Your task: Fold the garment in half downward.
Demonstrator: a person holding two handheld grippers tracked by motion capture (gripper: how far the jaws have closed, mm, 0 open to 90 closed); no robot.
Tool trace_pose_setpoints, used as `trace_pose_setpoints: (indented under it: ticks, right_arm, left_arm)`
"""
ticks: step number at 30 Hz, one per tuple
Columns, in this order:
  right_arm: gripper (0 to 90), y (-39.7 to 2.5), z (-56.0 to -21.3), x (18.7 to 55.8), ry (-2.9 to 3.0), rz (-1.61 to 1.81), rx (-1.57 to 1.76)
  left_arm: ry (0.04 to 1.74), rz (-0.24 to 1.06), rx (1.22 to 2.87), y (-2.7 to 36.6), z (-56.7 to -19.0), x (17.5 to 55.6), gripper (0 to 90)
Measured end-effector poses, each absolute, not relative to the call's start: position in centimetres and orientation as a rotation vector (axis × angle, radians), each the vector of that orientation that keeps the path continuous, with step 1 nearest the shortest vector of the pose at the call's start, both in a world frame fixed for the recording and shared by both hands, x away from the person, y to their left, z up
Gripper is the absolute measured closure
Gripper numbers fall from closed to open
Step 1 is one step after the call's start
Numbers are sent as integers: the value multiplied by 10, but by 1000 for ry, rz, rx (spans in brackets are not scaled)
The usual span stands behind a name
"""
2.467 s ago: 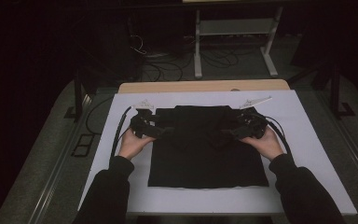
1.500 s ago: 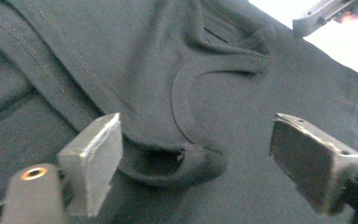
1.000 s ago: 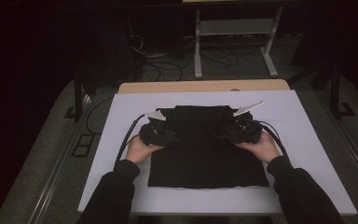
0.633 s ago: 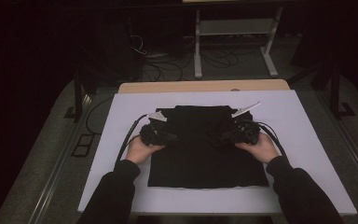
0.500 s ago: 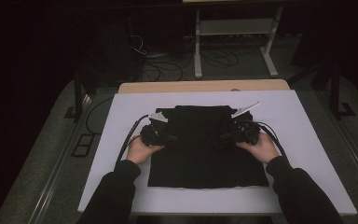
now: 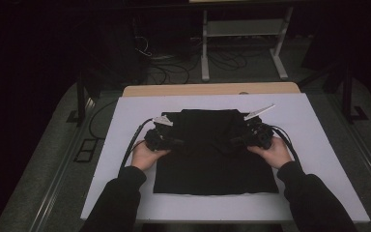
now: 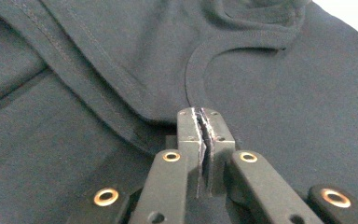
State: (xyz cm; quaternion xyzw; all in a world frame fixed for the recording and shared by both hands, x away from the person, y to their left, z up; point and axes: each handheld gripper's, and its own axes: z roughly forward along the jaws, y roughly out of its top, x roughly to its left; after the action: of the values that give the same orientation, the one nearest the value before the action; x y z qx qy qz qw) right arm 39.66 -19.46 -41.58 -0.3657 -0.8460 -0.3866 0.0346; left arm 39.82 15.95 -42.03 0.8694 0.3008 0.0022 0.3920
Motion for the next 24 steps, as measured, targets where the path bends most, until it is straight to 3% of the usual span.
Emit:
trace_pose_setpoints:
  ticks: [24]
  right_arm:
    - [885, -238, -391, 385, -2502, -1398, -1191]
  left_arm:
    - [792, 34, 2050, 163, -408, 389, 866]
